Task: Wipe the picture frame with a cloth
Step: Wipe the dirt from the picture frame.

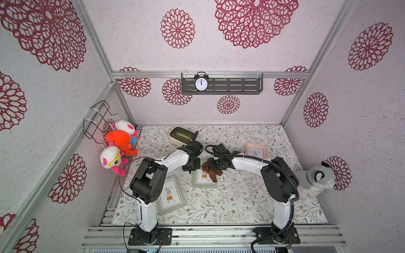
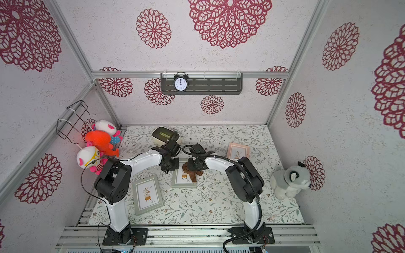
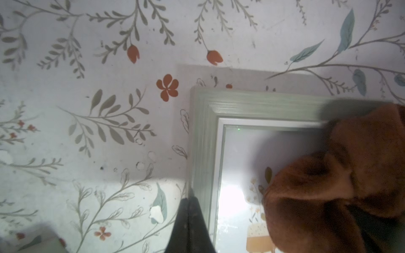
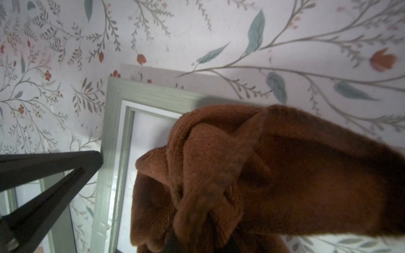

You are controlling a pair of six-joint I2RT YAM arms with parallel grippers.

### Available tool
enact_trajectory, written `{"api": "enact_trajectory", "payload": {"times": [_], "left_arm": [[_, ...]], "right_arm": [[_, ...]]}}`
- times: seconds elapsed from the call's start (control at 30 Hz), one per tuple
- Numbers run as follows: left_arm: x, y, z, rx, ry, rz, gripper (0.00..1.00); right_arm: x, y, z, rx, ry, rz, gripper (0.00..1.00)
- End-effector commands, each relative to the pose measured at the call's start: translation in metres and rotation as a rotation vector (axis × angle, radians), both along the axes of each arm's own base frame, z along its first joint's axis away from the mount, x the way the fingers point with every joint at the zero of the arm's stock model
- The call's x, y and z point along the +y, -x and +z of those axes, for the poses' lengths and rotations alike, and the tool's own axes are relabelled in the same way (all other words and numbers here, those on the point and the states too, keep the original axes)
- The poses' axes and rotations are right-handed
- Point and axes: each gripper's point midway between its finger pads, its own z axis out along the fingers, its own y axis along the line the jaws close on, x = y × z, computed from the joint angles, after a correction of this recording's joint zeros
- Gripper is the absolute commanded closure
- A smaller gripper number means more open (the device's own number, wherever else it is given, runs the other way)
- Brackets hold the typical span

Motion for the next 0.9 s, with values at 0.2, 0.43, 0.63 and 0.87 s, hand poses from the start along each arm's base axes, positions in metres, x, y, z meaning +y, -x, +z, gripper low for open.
{"api": "enact_trajectory", "payload": {"times": [0.2, 0.43, 0.63, 0.87], "left_arm": [[0.000, 0.037, -0.018, 0.063, 0.059, 0.002, 0.83], [-0.003, 0.027, 0.002, 0.022, 0.099, -0.002, 0.76], [-0.005, 0.038, -0.028, 0.101, 0.088, -0.010, 0.83], [-0.006, 0.042, -0.040, 0.125, 0.068, -0.019, 0.90]], "right_arm": [[-0.022, 0.025, 0.015, -0.007, -0.057, -0.005, 1.00], [-0.033, 0.045, 0.031, -0.002, -0.088, -0.008, 1.00], [-0.041, 0.061, 0.008, 0.043, -0.037, -0.010, 1.00], [-0.048, 0.047, -0.018, 0.039, 0.052, -0.018, 1.00]]}}
